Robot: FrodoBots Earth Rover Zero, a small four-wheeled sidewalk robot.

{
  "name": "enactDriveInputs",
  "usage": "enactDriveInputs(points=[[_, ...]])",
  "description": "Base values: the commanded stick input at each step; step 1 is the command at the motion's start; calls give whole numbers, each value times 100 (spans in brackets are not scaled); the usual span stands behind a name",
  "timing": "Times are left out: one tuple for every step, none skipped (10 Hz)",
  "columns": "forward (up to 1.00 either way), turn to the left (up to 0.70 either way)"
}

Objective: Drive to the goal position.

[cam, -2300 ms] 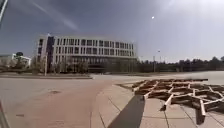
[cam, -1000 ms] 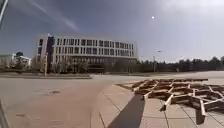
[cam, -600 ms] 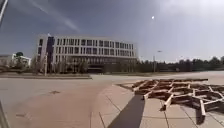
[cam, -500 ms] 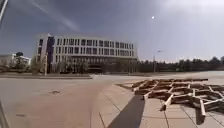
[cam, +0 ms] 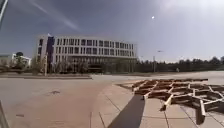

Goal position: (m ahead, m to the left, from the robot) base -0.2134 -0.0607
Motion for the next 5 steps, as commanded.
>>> enactDriveInputs(points=[[5, 0], [5, 0], [5, 0], [5, 0], [5, 0]])
